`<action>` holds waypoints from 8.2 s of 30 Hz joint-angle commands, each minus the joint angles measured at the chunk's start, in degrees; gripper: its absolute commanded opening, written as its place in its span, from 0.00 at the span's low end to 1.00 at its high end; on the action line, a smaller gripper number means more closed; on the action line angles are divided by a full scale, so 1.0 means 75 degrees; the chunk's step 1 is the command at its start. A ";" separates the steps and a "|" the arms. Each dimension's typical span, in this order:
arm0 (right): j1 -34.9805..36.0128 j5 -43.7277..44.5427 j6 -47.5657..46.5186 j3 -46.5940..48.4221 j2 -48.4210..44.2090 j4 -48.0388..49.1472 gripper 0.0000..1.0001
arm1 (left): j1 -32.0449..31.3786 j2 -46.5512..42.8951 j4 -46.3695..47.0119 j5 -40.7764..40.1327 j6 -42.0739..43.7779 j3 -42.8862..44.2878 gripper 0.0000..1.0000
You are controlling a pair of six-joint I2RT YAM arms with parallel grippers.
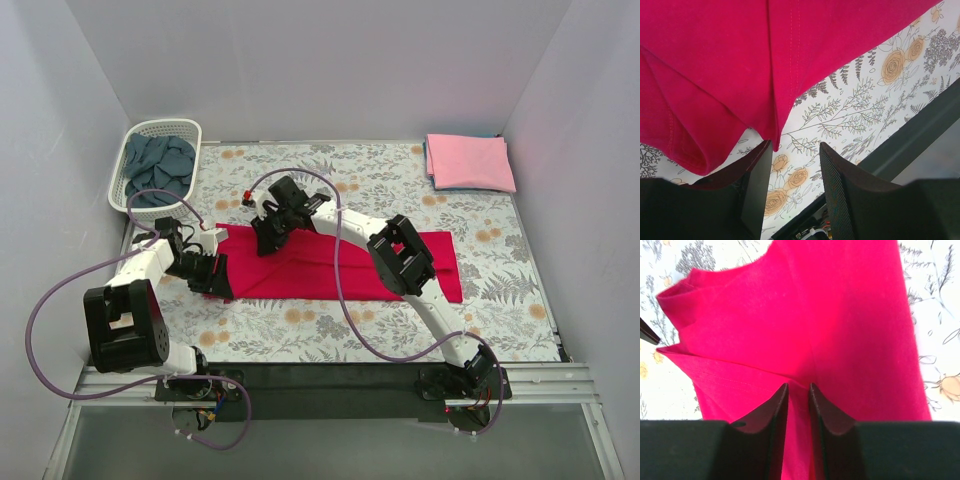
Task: Fold and stack the t-shirts
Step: Fold the tshirt
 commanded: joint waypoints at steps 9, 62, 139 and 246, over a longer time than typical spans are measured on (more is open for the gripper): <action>0.0033 -0.0334 0.0009 -0.0265 -0.0695 0.0105 0.01 | 0.0026 0.0068 0.0145 -0.0038 0.0165 0.0117 0.40; -0.0576 -0.0756 0.1964 -0.4307 -0.3180 0.3217 0.01 | -0.0149 0.1345 -0.0347 -0.1256 0.0201 0.2809 0.00; -0.5942 0.1248 -0.4723 -0.4403 -0.5197 -0.4816 0.43 | -0.2224 0.6373 0.1412 -0.3695 -0.2906 0.7520 0.15; 0.0467 -0.1317 -0.4972 -0.6735 -0.5559 -0.4828 0.30 | -0.2341 0.4438 0.2829 -0.1713 -0.5495 0.6315 0.35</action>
